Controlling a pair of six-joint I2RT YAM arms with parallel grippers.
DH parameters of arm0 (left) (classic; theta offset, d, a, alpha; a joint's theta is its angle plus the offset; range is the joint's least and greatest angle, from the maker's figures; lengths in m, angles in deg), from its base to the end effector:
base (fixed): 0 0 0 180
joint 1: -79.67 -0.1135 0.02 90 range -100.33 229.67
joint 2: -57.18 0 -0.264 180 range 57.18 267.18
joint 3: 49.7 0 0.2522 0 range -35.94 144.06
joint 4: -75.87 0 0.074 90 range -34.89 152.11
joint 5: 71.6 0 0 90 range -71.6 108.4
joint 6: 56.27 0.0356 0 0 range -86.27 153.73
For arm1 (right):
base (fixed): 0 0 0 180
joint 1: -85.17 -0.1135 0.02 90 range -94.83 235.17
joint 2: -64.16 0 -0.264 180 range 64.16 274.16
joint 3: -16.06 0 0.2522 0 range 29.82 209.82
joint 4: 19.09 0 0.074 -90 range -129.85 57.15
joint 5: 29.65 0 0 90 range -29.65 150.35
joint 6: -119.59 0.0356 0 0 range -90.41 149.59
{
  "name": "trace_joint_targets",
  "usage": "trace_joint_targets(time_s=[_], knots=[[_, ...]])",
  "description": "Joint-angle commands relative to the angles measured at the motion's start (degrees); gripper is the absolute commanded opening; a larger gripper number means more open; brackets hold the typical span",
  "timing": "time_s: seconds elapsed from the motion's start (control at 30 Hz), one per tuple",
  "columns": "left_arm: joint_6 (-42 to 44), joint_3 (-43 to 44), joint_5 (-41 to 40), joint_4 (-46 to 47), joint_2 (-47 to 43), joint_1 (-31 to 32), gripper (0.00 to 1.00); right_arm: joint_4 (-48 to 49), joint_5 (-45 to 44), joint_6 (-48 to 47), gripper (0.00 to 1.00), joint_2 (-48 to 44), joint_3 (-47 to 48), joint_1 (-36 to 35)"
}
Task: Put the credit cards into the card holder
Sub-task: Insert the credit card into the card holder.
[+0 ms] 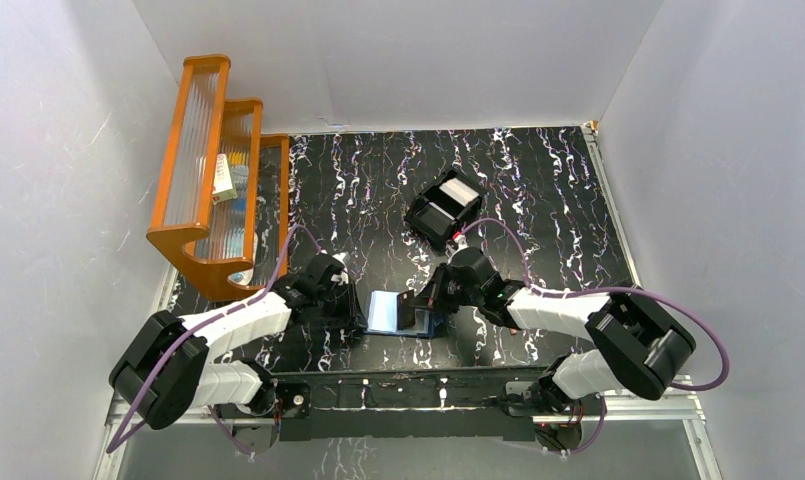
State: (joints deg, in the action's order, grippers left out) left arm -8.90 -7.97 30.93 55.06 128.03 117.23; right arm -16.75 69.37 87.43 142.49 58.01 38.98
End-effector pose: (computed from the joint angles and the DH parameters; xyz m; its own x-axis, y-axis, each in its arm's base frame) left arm 0.1726 -0.1425 0.1569 -0.9243 -0.1232 -0.3612 0.1084 0.8226 -0.5581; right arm 0.1760 0.1916 0.1613 -0.8858 0.2844 -0.3668 -0.0992 0.6560 0.7482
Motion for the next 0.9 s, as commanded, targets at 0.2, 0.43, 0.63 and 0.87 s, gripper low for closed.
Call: trace_joint_targets(time_s=[0.2, 0.43, 0.63, 0.87], knots=[[0.2, -0.2, 1.6, 0.3, 0.5, -0.4, 0.17, 6.8, -0.1, 3.4, 0.00, 0.6, -2.1, 0.3], [-0.2, -0.2, 2.6, 0.4, 0.4, -0.4, 0.18, 3.5, -2.6, 2.5, 0.00, -3.1, -2.1, 0.3], [-0.5, -0.2, 3.1, 1.0, 0.9, -0.4, 0.18, 3.3, -2.6, 2.8, 0.00, -2.8, -2.7, 0.2], [-0.7, -0.9, 2.9, 1.0, 0.4, -0.4, 0.18, 2.6, -4.1, 1.8, 0.00, -2.7, -3.0, 0.3]])
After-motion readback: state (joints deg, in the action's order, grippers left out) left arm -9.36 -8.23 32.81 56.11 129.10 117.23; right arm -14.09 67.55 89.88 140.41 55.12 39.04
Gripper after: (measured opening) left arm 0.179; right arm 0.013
